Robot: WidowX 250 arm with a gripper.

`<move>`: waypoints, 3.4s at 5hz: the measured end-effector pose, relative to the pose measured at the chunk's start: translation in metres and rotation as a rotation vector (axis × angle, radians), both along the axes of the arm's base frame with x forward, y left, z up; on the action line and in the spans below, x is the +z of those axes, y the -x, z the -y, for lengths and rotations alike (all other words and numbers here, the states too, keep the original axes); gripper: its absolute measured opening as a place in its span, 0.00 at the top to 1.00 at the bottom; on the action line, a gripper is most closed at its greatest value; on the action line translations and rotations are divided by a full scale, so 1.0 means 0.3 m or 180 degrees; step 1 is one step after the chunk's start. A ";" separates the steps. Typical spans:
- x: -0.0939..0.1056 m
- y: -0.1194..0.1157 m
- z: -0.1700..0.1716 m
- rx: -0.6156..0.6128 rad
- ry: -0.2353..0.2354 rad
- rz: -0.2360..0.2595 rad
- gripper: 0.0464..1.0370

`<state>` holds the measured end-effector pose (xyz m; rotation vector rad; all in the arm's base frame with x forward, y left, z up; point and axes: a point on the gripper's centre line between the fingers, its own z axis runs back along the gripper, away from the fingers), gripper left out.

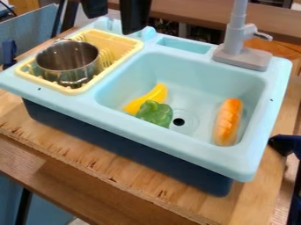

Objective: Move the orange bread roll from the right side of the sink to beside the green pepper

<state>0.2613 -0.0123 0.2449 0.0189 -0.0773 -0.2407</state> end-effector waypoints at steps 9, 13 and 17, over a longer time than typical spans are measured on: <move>-0.416 -0.341 0.263 0.0578 0.0823 0.0182 0.04; -0.551 -0.352 0.310 0.0543 0.0930 -0.0021 0.09; -0.499 -0.339 0.279 0.0599 0.0751 0.0047 0.45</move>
